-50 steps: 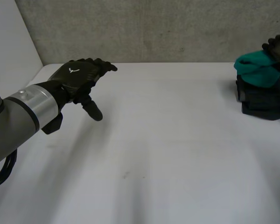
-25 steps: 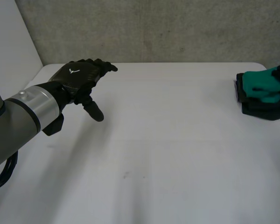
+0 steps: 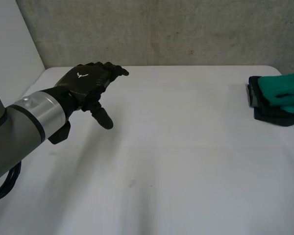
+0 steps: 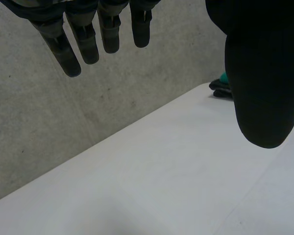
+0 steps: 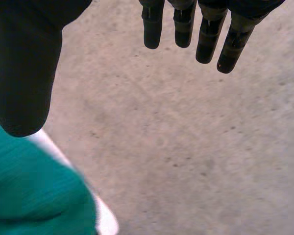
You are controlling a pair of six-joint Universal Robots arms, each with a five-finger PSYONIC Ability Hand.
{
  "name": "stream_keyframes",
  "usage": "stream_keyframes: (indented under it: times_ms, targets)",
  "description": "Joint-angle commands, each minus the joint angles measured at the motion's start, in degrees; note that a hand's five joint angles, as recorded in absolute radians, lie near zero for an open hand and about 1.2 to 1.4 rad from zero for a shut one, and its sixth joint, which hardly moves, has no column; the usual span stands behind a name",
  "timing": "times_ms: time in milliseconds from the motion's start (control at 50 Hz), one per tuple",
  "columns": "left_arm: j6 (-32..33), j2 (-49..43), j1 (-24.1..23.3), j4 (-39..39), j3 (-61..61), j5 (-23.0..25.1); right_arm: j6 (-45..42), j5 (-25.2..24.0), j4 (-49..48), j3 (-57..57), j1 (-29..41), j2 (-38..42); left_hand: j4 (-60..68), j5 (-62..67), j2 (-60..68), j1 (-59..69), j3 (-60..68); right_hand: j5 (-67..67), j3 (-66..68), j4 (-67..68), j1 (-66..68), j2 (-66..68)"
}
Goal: Fold the laundry.
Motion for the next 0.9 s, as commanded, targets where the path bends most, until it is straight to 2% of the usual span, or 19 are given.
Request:
stream_keyframes:
  times_ms: [20, 60, 80, 120, 140, 200, 220, 280, 300, 360, 380, 480, 520, 620, 660, 720, 760, 840, 900]
  targets:
    - [0.0, 1.4, 0.4, -0.1, -1.1, 0.1, -11.9, 6.6, 10.9, -5.1, 0.1, -5.4, -1.6, -2.6, -1.7, -0.8, -1.9, -3.6, -2.2, -3.3, -1.8, -2.5]
    - [0.0, 1.8, 0.5, -0.1, -1.3, 0.1, -16.5, 10.4, 14.6, -7.5, 0.5, -5.9, -1.6, -2.6, -1.7, -0.8, -1.9, -3.6, -2.2, -3.3, -1.8, -2.5]
    - [0.0, 2.2, 0.7, -0.1, -1.4, 0.1, -20.6, 14.5, 17.9, -9.6, 1.3, -6.3, -1.6, -2.6, -1.7, -0.8, -1.9, -3.6, -2.2, -3.3, -1.8, -2.5]
    - [-0.1, 2.5, 0.8, -0.1, -1.5, 0.2, -25.3, 19.3, 21.3, -12.0, 2.6, -6.9, -1.6, -2.6, -1.7, -0.8, -1.9, -3.6, -2.2, -3.3, -1.8, -2.5]
    - [-0.1, 2.9, 0.9, -0.1, -1.7, 0.2, -29.9, 24.0, 23.8, -14.4, 4.4, -7.4, -1.6, -2.6, -1.7, -0.8, -1.9, -3.6, -2.2, -3.3, -1.8, -2.5]
    - [-0.1, 3.4, 1.1, -0.1, -2.0, 0.2, -35.7, 30.6, 26.3, -17.3, 7.5, -8.1, -1.6, -2.6, -1.7, -0.8, -1.9, -3.6, -2.2, -3.3, -1.8, -2.5]
    - [-0.1, 3.7, 1.3, 0.0, -2.0, 0.3, -38.6, 34.4, 27.0, -18.9, 9.3, -8.6, -1.6, -2.6, -1.7, -0.8, -1.9, -3.6, -2.2, -3.3, -1.8, -2.5]
    - [-0.1, 4.3, 1.5, 0.1, -1.9, 0.1, -40.5, 39.8, 27.5, -19.7, 12.4, -9.9, -1.6, -2.6, -1.7, -0.8, -1.9, -3.6, -2.2, -3.3, -1.8, -2.5]
    - [0.0, 4.5, 1.7, 0.2, -1.6, 0.1, -40.4, 42.4, 28.4, -19.2, 15.2, -11.2, -1.6, -2.6, -1.7, -0.8, -1.9, -3.6, -2.2, -3.3, -1.8, -2.5]
    - [-0.2, 4.9, 2.1, 0.3, -1.1, 0.0, -40.1, 45.8, 30.4, -18.3, 21.0, -13.5, -1.6, -2.6, -1.7, -0.8, -1.9, -3.6, -2.2, -3.3, -1.8, -2.5]
    - [-0.5, 5.1, 2.4, 0.3, -0.8, 0.0, -39.6, 47.5, 31.9, -17.5, 25.7, -14.7, -1.6, -2.6, -1.7, -0.8, -1.9, -3.6, -2.2, -3.3, -1.8, -2.5]
    - [-3.1, 5.6, 3.3, 0.5, 0.0, -0.7, -35.1, 51.5, 38.9, -13.2, 40.8, -16.8, -1.6, -2.6, -1.7, -0.8, -1.9, -3.6, -2.2, -3.3, -1.8, -2.5]
    - [-4.1, 5.6, 3.3, 0.6, 0.0, -1.2, -30.5, 53.3, 42.8, -9.1, 46.4, -17.3, -1.6, -2.6, -1.7, -0.8, -1.9, -3.6, -2.2, -3.3, -1.8, -2.5]
    - [-4.4, 5.4, 3.4, 1.6, -0.4, -2.9, -17.6, 54.5, 45.8, 5.1, 53.4, -18.5, -1.6, -2.6, -1.7, -0.8, -1.9, -3.6, -2.2, -3.3, -1.8, -2.5]
    - [-4.5, 5.1, 3.4, 2.1, -0.8, -3.9, -14.0, 54.6, 44.0, 11.1, 54.8, -20.8, -1.6, -2.6, -1.7, -0.8, -1.9, -3.6, -2.2, -3.3, -1.8, -2.5]
    - [-4.5, 4.6, 3.4, 3.5, -2.3, -6.3, -9.0, 54.7, 36.2, 23.6, 56.0, -27.3, -1.6, -2.6, -1.7, -0.8, -1.9, -3.6, -2.2, -3.3, -1.8, -2.5]
    - [-4.6, 4.4, 3.3, 4.7, -3.9, -8.0, -8.6, 54.9, 28.5, 32.3, 56.6, -31.1, -1.6, -2.6, -1.7, -0.8, -1.9, -3.6, -2.2, -3.3, -1.8, -2.5]
    - [-4.3, 4.4, 3.0, 7.1, -6.5, -9.6, -10.4, 55.0, 18.8, 41.8, 57.1, -35.8, -1.6, -2.6, -1.7, -0.8, -1.9, -3.6, -2.2, -3.3, -1.8, -2.5]
    - [-4.2, 4.4, 2.9, 7.8, -7.2, -9.7, -12.0, 56.1, 17.3, 43.7, 57.2, -37.4, -1.6, -2.6, -1.7, -0.8, -1.9, -3.6, -2.2, -3.3, -1.8, -2.5]
